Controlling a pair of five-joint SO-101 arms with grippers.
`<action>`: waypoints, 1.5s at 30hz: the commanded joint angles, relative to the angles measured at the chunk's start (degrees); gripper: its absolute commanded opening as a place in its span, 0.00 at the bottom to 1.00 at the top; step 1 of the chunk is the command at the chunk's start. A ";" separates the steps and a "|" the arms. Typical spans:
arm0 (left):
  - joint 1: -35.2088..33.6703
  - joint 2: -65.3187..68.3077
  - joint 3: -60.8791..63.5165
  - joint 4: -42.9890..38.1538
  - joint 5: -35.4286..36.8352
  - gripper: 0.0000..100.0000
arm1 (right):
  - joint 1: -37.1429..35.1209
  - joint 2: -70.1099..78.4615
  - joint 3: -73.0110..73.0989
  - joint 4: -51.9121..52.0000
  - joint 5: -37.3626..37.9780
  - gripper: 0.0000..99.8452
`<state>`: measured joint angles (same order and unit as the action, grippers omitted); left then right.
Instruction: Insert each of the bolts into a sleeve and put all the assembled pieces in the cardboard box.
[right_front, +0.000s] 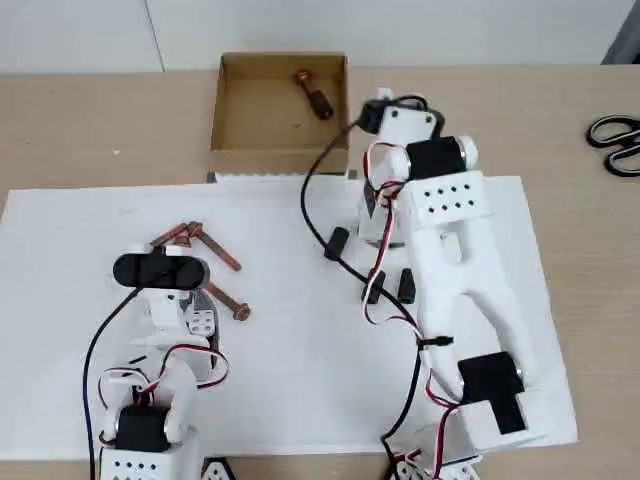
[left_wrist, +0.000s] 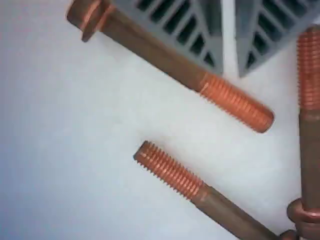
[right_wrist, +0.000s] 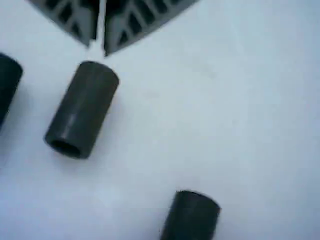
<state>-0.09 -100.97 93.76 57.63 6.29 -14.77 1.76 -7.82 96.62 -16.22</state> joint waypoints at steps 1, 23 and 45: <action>-0.26 -0.70 -0.22 -1.41 -0.09 0.01 | 1.89 -2.77 2.99 0.04 -3.25 0.00; -0.26 -0.70 -0.22 -1.41 -0.09 0.01 | 4.18 0.22 10.55 -0.48 3.52 0.14; -0.26 -0.70 -0.22 -1.41 -0.09 0.01 | 4.35 14.37 10.73 -13.05 5.10 0.13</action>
<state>-0.09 -100.97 93.76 57.45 6.29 -10.46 15.91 3.34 85.19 -11.74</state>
